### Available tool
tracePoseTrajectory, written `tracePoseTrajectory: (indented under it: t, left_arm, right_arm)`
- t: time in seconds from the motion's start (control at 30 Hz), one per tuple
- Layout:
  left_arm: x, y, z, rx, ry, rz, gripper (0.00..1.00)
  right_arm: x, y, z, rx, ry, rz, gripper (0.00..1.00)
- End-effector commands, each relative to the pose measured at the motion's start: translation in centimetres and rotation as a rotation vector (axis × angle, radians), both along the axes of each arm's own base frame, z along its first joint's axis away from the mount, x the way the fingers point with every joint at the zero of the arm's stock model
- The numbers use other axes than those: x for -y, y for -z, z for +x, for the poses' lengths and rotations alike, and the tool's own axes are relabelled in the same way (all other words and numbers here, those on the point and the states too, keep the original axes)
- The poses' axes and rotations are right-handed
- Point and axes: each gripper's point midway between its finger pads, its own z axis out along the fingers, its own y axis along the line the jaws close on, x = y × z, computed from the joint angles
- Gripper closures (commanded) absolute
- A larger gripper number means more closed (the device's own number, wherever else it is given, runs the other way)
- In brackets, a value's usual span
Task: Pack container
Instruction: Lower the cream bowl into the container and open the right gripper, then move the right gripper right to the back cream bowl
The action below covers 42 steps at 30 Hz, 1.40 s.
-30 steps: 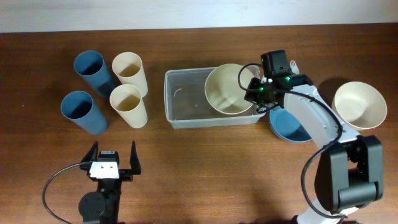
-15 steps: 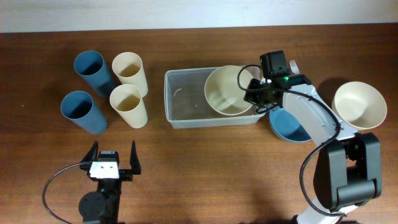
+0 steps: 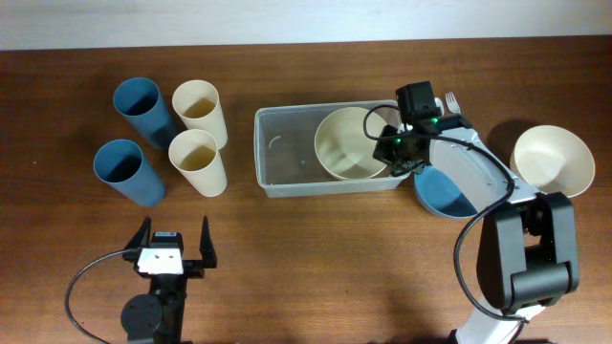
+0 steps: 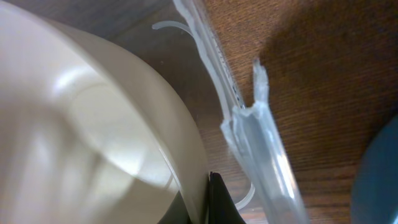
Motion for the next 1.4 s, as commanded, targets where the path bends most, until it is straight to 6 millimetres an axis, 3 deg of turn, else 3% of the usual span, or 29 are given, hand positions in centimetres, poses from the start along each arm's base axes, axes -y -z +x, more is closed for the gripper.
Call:
tracePoseTrajectory:
  t: [0.0,0.57,0.73,0.83,1.2,1.3,1.37]
  left_arm:
    - [0.1,0.1,0.0,0.002,0.009,0.015,0.00]
    - [0.1,0.1,0.0,0.002,0.009,0.015,0.00]
    - [0.1,0.1,0.0,0.002,0.009,0.015,0.00]
    - [0.1,0.1,0.0,0.002,0.009,0.015,0.00]
    - [0.1,0.1,0.0,0.002,0.009,0.015,0.00]
    - [0.1,0.1,0.0,0.002,0.009,0.015,0.00]
    - [0.1,0.1,0.0,0.002,0.009,0.015,0.00]
  right_arm:
    - [-0.7,-0.4,0.6,0.016,-0.005,0.013,0.96]
    - [-1.7,-2.5,1.7,0.042,-0.022,0.059,0.92]
    - [-0.7,-3.5,1.7,0.029,-0.001,0.003,0.91]
    - [-0.3,-3.6,1.5,0.021,0.004,-0.021,0.78]
    - [-0.3,-3.6,1.5,0.018,0.003,-0.021,0.71]
    - [-0.3,-4.4,1.8,0.027,0.001,-0.021,0.71]
    - [-0.4,-6.0,2.3,0.050,-0.027,-0.027,0.69]
